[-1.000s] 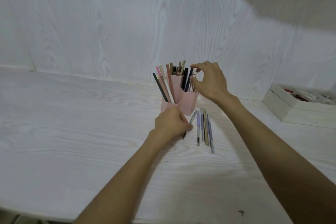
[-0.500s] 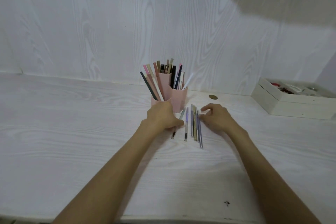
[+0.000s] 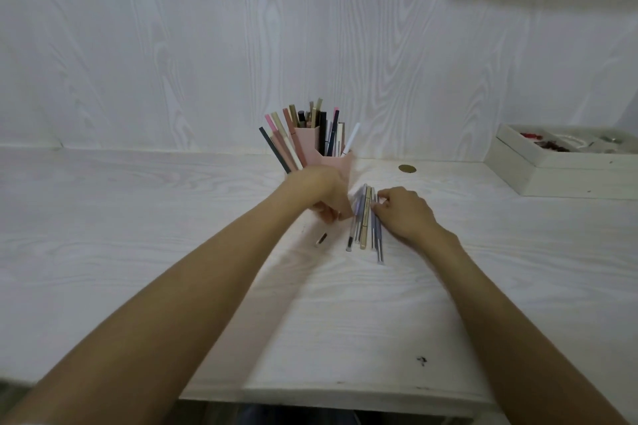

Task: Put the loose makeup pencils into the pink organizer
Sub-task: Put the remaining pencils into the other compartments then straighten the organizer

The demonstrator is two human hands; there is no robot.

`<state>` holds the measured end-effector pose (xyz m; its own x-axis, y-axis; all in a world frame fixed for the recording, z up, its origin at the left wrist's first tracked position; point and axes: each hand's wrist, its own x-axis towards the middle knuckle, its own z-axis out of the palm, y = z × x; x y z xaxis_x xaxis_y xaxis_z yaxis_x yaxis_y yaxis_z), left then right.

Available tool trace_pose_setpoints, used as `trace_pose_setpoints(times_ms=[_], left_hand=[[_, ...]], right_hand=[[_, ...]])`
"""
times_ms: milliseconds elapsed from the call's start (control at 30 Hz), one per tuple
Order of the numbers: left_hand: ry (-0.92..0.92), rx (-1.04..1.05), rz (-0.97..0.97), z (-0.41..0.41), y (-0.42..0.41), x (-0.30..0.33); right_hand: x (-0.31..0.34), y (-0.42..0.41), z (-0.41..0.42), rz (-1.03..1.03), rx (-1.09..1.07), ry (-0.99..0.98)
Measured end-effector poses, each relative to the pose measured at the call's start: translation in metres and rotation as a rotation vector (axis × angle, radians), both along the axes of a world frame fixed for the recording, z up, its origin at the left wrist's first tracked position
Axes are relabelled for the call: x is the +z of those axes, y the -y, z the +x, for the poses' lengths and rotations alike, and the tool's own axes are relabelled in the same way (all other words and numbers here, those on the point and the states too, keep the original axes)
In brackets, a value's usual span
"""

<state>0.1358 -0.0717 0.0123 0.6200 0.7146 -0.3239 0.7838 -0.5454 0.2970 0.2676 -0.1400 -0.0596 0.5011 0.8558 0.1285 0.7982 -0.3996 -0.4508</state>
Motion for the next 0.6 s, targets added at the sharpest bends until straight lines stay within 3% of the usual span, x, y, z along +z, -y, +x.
trace_pose_setpoints(times_ms=[167, 367, 467, 600], left_hand=[[0.262, -0.025, 0.131, -0.03, -0.001, 0.023], [0.988, 0.204, 0.47, -0.032, -0.008, 0.045], [1.081, 0.261, 0.562, -0.02, -0.013, 0.033], [1.038, 0.273, 0.68, -0.01, -0.019, 0.009]], right_hand=[[0.005, -0.004, 0.003, -0.087, 0.018, -0.039], [0.006, -0.004, -0.004, -0.062, -0.014, -0.087], [0.005, -0.002, -0.004, 0.057, -0.036, -0.167], [0.004, -0.001, 0.001, 0.134, -0.026, -0.31]])
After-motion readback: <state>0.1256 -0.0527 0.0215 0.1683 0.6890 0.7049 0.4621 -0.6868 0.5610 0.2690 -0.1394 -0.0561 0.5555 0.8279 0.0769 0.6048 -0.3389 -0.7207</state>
